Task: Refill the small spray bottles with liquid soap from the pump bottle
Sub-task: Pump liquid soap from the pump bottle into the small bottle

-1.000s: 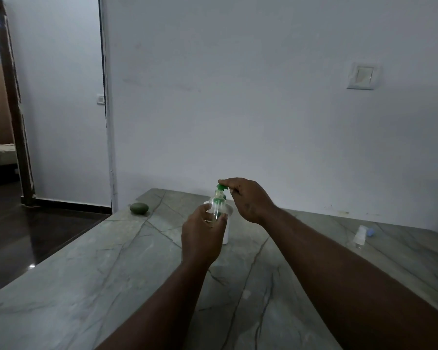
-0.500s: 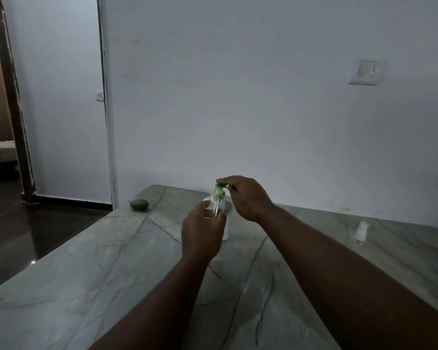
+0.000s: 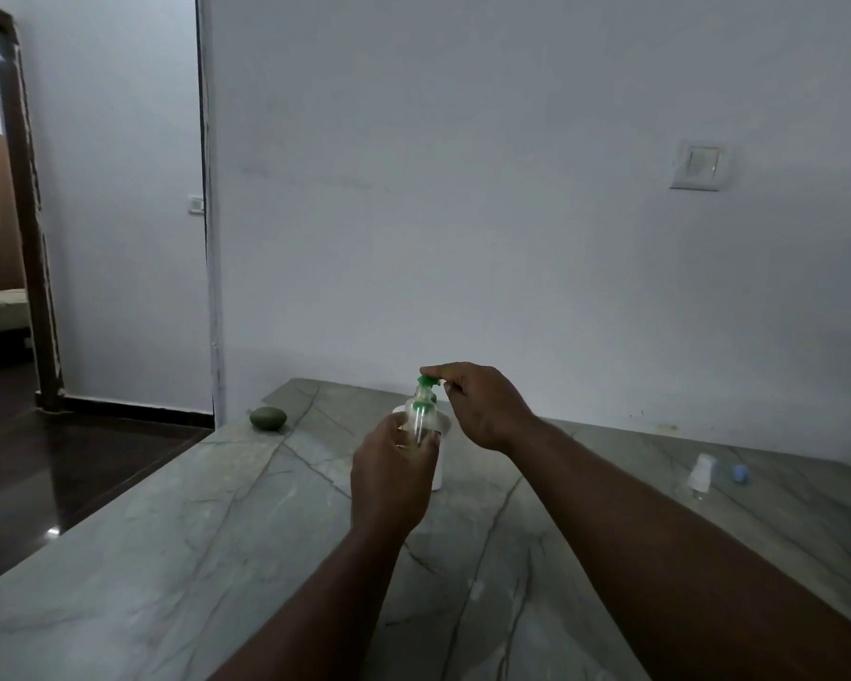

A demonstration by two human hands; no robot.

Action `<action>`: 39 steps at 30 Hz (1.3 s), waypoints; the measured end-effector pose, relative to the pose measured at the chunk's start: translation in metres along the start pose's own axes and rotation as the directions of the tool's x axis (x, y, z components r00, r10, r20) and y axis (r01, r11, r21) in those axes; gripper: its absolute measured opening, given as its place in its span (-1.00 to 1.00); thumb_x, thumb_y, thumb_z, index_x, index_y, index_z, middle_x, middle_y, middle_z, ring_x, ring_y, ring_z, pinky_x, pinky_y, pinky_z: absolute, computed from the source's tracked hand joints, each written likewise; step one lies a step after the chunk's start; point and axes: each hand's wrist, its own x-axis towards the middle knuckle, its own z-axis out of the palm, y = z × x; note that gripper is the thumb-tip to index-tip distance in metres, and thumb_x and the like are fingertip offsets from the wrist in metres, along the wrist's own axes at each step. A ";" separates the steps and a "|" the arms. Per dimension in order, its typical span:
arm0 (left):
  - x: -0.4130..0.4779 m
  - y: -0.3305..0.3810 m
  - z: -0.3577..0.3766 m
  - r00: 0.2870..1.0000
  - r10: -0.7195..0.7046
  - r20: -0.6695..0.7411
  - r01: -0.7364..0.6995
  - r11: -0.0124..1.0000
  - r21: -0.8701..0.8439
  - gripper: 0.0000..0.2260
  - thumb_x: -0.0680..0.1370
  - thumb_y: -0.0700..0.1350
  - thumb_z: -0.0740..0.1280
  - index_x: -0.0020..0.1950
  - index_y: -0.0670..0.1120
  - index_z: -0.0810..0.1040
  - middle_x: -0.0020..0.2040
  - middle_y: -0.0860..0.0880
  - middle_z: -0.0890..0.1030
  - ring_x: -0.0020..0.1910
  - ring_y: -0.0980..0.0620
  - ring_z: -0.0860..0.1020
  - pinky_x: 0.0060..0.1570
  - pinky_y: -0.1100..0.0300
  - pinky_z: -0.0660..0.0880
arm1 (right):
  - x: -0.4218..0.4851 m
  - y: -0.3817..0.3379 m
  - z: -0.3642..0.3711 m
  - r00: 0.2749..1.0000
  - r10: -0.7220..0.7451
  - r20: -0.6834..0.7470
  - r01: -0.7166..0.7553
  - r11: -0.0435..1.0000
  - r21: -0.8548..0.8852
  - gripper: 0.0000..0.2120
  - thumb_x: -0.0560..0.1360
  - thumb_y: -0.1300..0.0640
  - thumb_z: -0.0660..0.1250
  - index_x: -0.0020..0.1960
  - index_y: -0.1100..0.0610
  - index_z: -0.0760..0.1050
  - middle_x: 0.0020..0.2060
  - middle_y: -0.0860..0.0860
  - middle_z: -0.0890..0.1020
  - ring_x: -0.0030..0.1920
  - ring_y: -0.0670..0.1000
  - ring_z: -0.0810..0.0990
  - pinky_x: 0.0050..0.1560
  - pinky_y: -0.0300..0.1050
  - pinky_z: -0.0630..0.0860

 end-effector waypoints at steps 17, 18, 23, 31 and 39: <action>0.002 -0.003 0.003 1.000 0.004 -0.014 -0.004 1.000 0.002 -0.61 0.55 0.05 0.49 0.34 -0.03 0.60 -0.16 0.27 0.54 -0.16 0.29 0.57 -0.27 0.33 0.43 | -0.001 -0.002 0.004 0.999 0.035 -0.005 -0.035 0.999 0.014 -0.59 0.68 0.20 0.11 0.38 -0.09 0.57 0.38 -0.09 0.58 0.39 -0.01 0.51 0.39 0.02 0.47; 0.001 -0.002 0.002 1.000 0.004 -0.012 -0.004 1.000 0.004 -0.62 0.55 0.05 0.49 0.33 -0.03 0.60 -0.15 0.26 0.55 -0.16 0.30 0.56 -0.28 0.33 0.42 | -0.002 -0.001 0.006 0.999 0.039 -0.008 -0.039 0.999 0.013 -0.59 0.68 0.20 0.11 0.38 -0.09 0.56 0.38 -0.10 0.58 0.39 -0.01 0.52 0.39 0.02 0.48; 0.000 0.000 0.000 1.000 -0.009 -0.005 0.009 1.000 0.012 -0.69 0.54 0.03 0.49 0.25 -0.01 0.63 -0.21 0.28 0.53 -0.19 0.29 0.56 -0.30 0.31 0.40 | -0.003 -0.002 0.009 0.998 0.054 -0.015 -0.053 0.998 0.027 -0.58 0.67 0.20 0.11 0.38 -0.11 0.56 0.37 -0.11 0.59 0.38 -0.01 0.52 0.38 0.02 0.48; 0.000 0.003 -0.003 1.000 -0.021 0.001 0.021 1.000 0.006 -0.63 0.54 0.05 0.49 0.30 -0.02 0.59 -0.13 0.19 0.58 -0.14 0.23 0.59 -0.20 0.20 0.55 | 0.001 -0.002 -0.001 1.000 0.020 0.008 -0.020 0.999 0.033 -0.59 0.67 0.23 0.12 0.36 -0.07 0.59 0.37 -0.09 0.60 0.38 -0.02 0.52 0.40 0.00 0.46; 0.001 0.007 -0.003 1.000 -0.007 -0.001 0.007 1.000 0.004 -0.57 0.55 0.05 0.48 0.37 -0.05 0.56 -0.08 0.15 0.58 -0.14 0.25 0.56 -0.22 0.24 0.51 | 0.003 -0.004 -0.008 1.000 -0.008 0.002 0.008 1.000 0.026 -0.60 0.67 0.24 0.14 0.36 -0.04 0.59 0.35 -0.08 0.61 0.38 -0.02 0.53 0.41 -0.01 0.46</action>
